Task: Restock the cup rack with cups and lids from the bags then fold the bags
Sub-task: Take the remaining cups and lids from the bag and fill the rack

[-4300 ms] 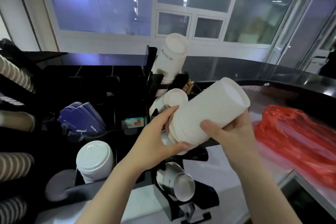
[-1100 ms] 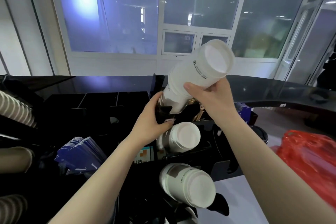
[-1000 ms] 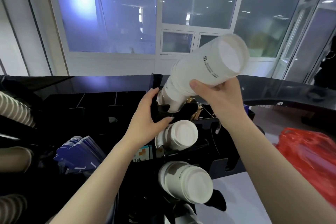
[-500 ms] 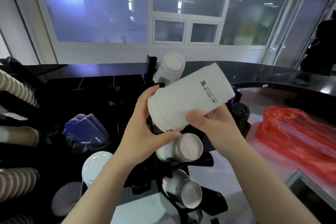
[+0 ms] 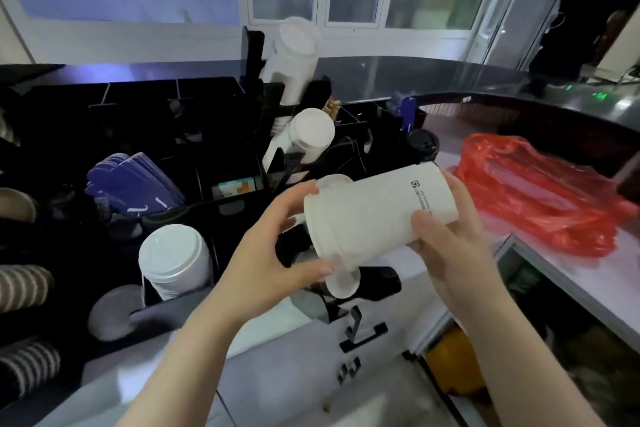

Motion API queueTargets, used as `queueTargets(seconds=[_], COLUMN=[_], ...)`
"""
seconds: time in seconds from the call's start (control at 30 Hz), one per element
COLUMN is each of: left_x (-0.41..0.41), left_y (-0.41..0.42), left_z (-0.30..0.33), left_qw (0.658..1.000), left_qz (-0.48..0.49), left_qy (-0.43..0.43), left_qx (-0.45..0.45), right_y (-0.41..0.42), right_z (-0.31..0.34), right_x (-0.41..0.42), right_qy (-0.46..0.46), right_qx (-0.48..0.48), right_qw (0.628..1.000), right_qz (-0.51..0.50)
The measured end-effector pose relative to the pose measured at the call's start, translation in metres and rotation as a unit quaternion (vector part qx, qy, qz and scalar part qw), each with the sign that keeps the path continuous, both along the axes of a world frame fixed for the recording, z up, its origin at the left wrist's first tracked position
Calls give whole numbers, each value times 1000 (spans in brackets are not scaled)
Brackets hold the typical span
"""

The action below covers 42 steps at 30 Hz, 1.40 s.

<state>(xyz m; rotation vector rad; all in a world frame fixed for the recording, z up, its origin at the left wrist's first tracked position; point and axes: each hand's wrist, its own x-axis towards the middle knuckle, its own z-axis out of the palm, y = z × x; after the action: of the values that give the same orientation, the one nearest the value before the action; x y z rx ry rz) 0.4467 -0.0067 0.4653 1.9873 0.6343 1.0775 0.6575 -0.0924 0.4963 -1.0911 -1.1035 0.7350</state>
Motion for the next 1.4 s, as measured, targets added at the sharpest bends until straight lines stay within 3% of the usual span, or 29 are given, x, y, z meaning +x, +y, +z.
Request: queueTargets(seconds=[0.3, 0.47, 0.57, 0.73, 0.93, 1.13, 1.4], left_x=[-11, -21, -25, -25, -19, -20, -23], left_y=[-3, -5, -5, -4, -3, -2, 5], left_z=[-23, -24, -25, -28, -31, -34, -30], left_qw=[996, 993, 992, 991, 991, 990, 989], left_qz=[71, 92, 97, 96, 90, 88, 95], left_qy=[-22, -26, -23, -12, -12, -7, -6], left_qx=[-56, -72, -79, -89, -94, -107, -112], right_y=[-26, -32, -34, -25, -7, -9, 23], right_z=[-27, -29, -33, -45, -57, -59, -70], right_x=[-8, -9, -2, -3, -16, -7, -3], right_qy=[-193, -161, -175, -301, -423, -475, -551], right_qx=[-76, -5, -24, -67, -86, -81, -88], right_qw=[974, 984, 981, 945, 900, 876, 825], right_qz=[-93, -80, -80, -109, -64, -27, -91])
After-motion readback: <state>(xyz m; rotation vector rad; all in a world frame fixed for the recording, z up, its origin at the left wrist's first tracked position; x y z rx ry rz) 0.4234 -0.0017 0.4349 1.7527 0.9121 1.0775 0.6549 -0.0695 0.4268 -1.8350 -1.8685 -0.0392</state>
